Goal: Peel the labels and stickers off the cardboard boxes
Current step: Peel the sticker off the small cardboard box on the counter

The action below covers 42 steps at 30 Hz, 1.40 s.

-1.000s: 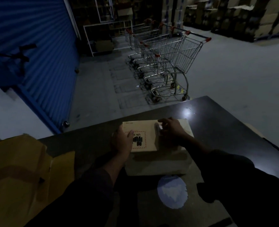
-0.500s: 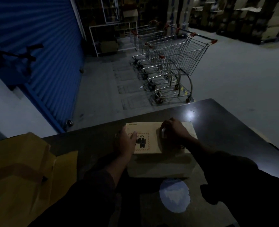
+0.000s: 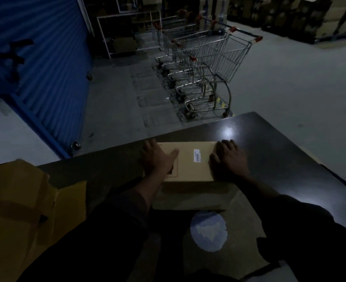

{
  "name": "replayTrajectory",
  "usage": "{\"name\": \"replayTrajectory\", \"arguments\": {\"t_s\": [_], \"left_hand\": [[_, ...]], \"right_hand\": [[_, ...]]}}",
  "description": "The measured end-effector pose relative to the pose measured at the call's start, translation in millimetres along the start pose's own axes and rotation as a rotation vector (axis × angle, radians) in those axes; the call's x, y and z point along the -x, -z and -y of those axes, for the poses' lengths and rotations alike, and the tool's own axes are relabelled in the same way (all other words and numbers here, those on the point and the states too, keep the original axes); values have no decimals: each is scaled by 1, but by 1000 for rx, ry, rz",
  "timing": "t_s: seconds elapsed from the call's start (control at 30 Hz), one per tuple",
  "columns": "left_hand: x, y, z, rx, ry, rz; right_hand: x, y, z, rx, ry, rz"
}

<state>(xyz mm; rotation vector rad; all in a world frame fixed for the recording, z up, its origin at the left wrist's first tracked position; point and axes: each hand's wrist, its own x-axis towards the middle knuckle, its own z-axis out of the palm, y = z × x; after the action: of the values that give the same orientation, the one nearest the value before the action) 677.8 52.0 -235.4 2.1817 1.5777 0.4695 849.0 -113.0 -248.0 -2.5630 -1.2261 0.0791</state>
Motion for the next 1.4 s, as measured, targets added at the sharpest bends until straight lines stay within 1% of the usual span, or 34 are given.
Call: {"name": "replayTrajectory", "arguments": {"t_s": [0.03, 0.1, 0.17, 0.23, 0.3, 0.37, 0.43, 0.47, 0.53, 0.63, 0.73, 0.8, 0.87, 1.03, 1.4], "left_hand": [[-3, -2, -1, 77, 19, 9], [-7, -5, 0, 166, -1, 1], [-9, -8, 2, 200, -45, 9], [-9, -8, -1, 200, -124, 73], [-7, -11, -8, 182, -240, 165], [-6, -16, -20, 163, -359, 241], [-8, -21, -30, 107, -449, 280], [-10, -23, -34, 39, -496, 277], [-12, -25, -40, -81, -561, 281], [-7, -31, -42, -109, -534, 257], [7, -39, -41, -144, -507, 145], [12, -42, -40, -149, -495, 113], [12, -42, -39, -146, -493, 104], [16, -40, -37, -57, -501, 72], [13, -42, -36, -57, -501, 64]], "right_hand": [[1, 1, -1, -34, 13, -8], [2, 3, -3, -80, 32, -11], [1, 12, -8, -79, 11, -2], [3, 23, -17, -19, -36, 16], [15, 28, -26, -17, -100, 54], [32, 27, -33, -48, -127, 25], [44, 23, -36, -72, -93, -85], [47, 23, -33, -91, -58, -106], [46, 22, -22, -151, 29, -91], [45, 20, -7, -247, 63, -79], [46, 24, -9, -301, 79, -65], [45, 29, -12, -308, 105, -21], [43, 32, -10, -287, 108, 19], [46, 37, -6, -270, 83, 42], [44, 35, -3, -223, 86, 64]]}}
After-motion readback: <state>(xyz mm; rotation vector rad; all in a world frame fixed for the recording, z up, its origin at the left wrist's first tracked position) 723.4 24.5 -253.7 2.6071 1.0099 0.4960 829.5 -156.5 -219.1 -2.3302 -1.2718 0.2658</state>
